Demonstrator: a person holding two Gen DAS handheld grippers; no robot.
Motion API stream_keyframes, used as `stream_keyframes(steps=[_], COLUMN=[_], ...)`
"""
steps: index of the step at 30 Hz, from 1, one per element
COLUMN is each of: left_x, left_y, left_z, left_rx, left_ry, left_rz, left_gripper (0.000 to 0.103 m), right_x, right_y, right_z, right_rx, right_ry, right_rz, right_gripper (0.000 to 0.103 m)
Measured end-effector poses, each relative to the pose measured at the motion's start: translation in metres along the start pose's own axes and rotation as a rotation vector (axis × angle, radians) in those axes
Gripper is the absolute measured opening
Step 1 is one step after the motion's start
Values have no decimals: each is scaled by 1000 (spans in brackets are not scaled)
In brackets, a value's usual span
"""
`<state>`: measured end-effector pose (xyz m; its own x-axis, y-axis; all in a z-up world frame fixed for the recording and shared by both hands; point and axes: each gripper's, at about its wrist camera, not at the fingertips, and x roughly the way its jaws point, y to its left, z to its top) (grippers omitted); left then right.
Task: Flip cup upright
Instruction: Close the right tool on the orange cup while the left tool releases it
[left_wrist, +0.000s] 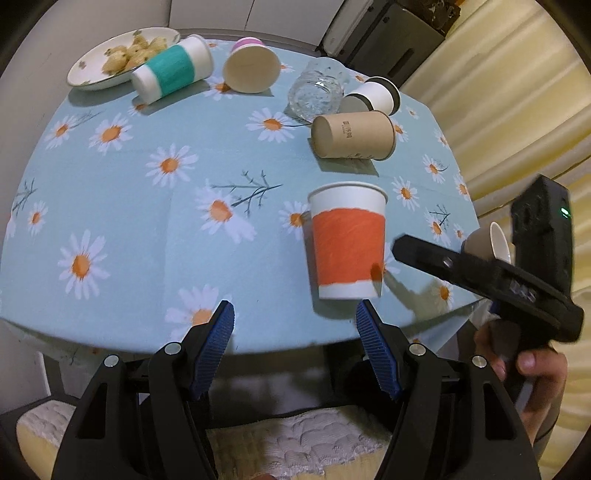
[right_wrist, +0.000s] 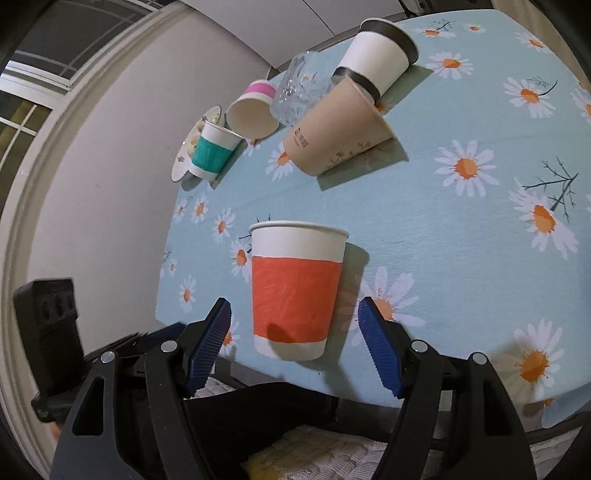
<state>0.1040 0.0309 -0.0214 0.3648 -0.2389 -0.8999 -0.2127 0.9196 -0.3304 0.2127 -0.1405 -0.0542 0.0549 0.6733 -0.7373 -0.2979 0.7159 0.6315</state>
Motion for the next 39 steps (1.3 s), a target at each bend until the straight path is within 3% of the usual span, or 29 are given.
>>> stream_keyframes(steps=[13, 24, 26, 39], left_x=[-10, -9, -9, -12], left_y=[28, 47, 47, 43], left_z=[-26, -26, -26, -28], left_rx=[-20, -36, -36, -41], left_ry=[-58, -57, -57, -71], left_rz=[20, -3, -7, -28], left_gripper=[67, 67, 67, 67], right_x=[15, 39, 41, 20], right_y=[4, 11, 12, 13], right_z=[12, 21, 21, 19], right_rx=[1, -10, -18, -36], right_ry=[26, 70, 75, 17], right_rz=[-30, -58, -64, -57], right_gripper=[71, 71, 65, 64])
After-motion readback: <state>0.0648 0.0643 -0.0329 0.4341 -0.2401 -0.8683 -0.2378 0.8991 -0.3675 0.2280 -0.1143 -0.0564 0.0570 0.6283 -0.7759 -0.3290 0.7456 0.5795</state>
